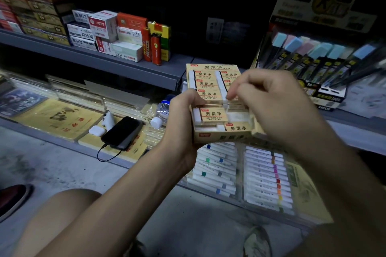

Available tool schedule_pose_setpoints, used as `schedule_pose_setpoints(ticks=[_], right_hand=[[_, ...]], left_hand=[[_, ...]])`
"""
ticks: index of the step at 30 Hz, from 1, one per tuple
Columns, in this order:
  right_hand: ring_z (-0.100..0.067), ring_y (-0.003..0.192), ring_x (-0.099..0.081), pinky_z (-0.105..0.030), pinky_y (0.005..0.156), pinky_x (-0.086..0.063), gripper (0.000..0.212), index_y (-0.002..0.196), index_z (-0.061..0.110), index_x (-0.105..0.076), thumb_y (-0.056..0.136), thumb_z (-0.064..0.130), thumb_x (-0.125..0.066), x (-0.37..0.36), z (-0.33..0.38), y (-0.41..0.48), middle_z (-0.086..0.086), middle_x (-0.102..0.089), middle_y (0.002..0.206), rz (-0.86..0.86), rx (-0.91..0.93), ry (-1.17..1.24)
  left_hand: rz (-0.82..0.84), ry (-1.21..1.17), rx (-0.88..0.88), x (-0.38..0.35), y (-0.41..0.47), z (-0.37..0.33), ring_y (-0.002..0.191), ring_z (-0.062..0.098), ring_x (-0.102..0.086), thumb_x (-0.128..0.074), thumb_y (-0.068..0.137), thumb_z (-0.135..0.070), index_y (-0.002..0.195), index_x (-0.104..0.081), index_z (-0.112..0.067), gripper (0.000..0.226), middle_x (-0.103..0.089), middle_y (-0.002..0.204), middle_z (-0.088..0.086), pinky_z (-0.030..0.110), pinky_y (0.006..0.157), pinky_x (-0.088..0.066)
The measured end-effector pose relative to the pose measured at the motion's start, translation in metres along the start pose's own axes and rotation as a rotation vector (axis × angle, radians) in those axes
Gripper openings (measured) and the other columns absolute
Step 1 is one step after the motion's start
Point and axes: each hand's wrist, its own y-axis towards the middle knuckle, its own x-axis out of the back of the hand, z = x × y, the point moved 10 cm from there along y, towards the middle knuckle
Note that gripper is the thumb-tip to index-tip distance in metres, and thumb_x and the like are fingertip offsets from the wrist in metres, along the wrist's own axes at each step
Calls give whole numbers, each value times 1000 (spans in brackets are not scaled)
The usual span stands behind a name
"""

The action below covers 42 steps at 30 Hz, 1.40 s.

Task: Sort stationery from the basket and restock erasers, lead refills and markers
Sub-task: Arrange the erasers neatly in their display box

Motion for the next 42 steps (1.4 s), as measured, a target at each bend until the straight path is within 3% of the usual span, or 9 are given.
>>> schedule_pose_setpoints(ticks=[3,7,16,20,23,25,29,34,42], right_hand=[[-17,53,-64,-31,51,-48,4,94,29,-70,92,29,-73,-13,5,2,-5,-67,64,42,46,-10],[-6,47,-52,-27,52,-46,25,84,27,-70,72,36,-90,-20,1,9,2,-62,59,144,16,-228],[-8,64,-60,-35,63,-53,29,73,26,-70,72,48,-88,-26,5,17,8,-61,61,125,64,-442],[1,45,-51,-16,45,-40,38,73,18,-74,88,52,-71,-15,2,13,7,-65,59,143,-1,-124],[-6,52,-59,-17,40,-38,25,85,15,-76,95,36,-68,-15,-14,9,1,-70,70,220,-189,192],[-17,72,-70,-25,49,-52,7,96,14,-75,92,18,-72,-19,-19,6,-12,-76,97,264,-261,370],[-37,105,-73,-42,90,-60,37,119,6,-67,85,-8,-68,-26,-15,-3,-22,-73,114,394,-261,643],[-35,101,-74,-41,85,-61,43,117,0,-69,76,-13,-71,-24,-28,-4,-20,-75,110,371,-296,639],[-21,90,-77,-34,79,-62,14,103,10,-72,89,9,-73,-16,-23,-3,-7,-79,96,284,-224,460]], left_hand=[[8,-19,-14,-2,0,-1,68,21,-67,-37,91,-22,117,-69,-10,43,-71,88,9,29,59,-55],[-6,-13,-6,0,-1,-1,75,20,-70,-33,97,-36,112,-74,-14,49,-76,93,7,34,70,-56],[-58,-30,20,2,-2,1,69,16,-73,-35,100,-48,118,-74,-17,53,-79,92,3,29,60,-57],[-39,1,32,0,-2,0,79,20,-76,-34,101,-54,119,-74,-19,57,-80,99,5,31,65,-58],[-39,4,47,0,-2,2,80,20,-76,-34,101,-57,123,-72,-20,58,-79,101,7,29,61,-58],[-37,-12,51,0,-2,2,84,21,-76,-34,101,-58,126,-71,-20,58,-79,105,7,32,67,-57],[-35,-23,48,0,-1,2,93,24,-74,-34,100,-59,124,-72,-21,59,-78,110,7,39,81,-56],[-31,45,46,1,0,3,97,25,-75,-31,101,-60,121,-73,-23,60,-78,111,7,39,83,-56],[-46,19,40,0,1,5,81,21,-77,-31,102,-58,119,-74,-21,59,-79,101,7,31,63,-58]])
